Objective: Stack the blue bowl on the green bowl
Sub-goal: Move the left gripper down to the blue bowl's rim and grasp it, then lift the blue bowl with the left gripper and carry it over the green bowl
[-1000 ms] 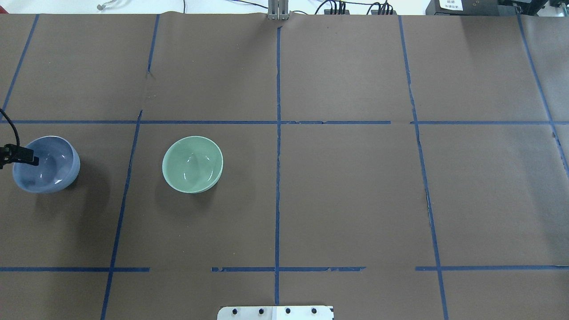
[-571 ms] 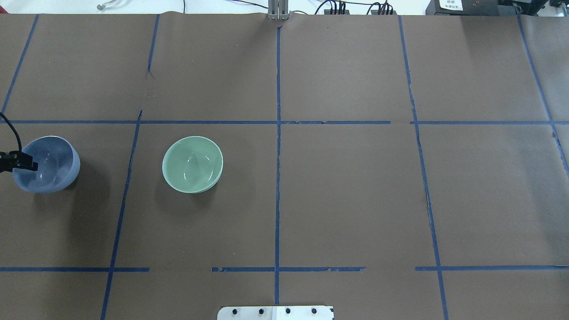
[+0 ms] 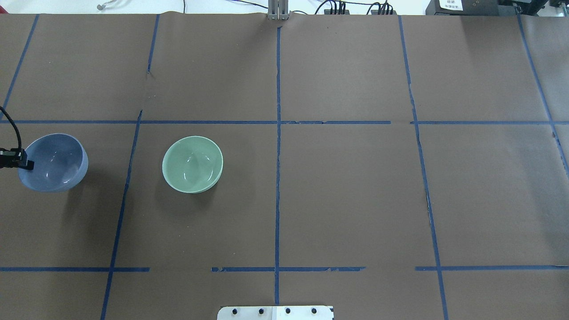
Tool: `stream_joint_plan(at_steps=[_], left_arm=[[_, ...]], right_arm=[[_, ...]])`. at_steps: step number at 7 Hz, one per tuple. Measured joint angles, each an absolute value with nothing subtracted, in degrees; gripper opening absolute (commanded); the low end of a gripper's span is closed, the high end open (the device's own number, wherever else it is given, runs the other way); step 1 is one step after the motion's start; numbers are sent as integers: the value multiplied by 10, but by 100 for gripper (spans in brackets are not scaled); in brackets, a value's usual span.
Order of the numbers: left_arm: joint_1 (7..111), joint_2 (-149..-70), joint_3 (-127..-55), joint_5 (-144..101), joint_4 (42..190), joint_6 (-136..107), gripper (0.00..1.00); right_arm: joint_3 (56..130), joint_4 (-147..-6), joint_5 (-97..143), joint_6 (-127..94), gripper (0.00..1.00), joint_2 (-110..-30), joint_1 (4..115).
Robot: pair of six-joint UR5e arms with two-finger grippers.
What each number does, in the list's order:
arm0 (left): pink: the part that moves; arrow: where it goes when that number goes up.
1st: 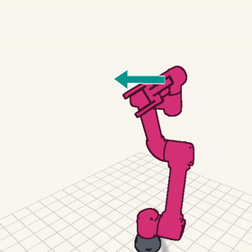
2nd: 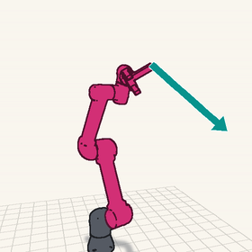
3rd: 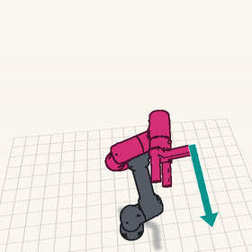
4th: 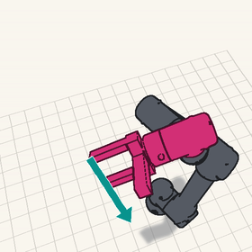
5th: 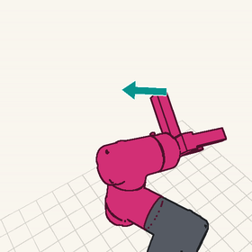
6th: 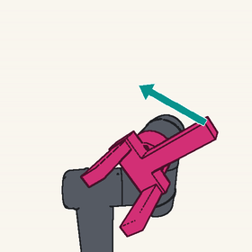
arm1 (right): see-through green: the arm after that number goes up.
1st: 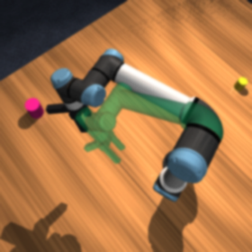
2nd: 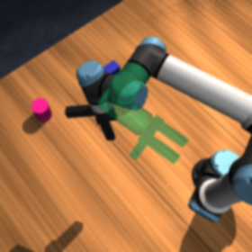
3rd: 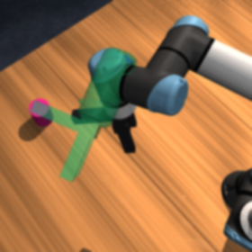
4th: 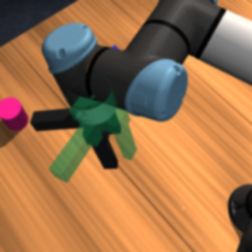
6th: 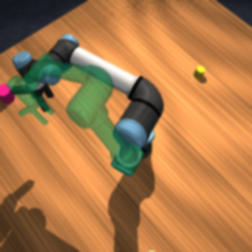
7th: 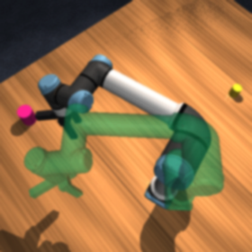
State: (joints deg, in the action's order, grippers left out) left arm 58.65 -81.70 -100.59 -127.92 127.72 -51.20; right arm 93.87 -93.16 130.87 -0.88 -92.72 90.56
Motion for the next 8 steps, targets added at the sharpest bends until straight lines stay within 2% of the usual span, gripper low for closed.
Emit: stream_joint_plan(at_steps=[3, 5, 7, 8], left_arm=[[628, -833, -1150, -1297, 1073, -479, 0], [655, -900, -1228, -1297, 909, -464, 0], [635, -973, -1263, -1300, 814, -522, 0], [588, -999, -1262, -1298, 821, -593, 0]], right_arm=[[939, -932, 1309, -9, 100, -927, 906], [939, -932, 1309, -9, 100, -927, 906], [939, -932, 1309, -9, 100, -927, 905], [939, -932, 1309, -9, 100, -927, 906]])
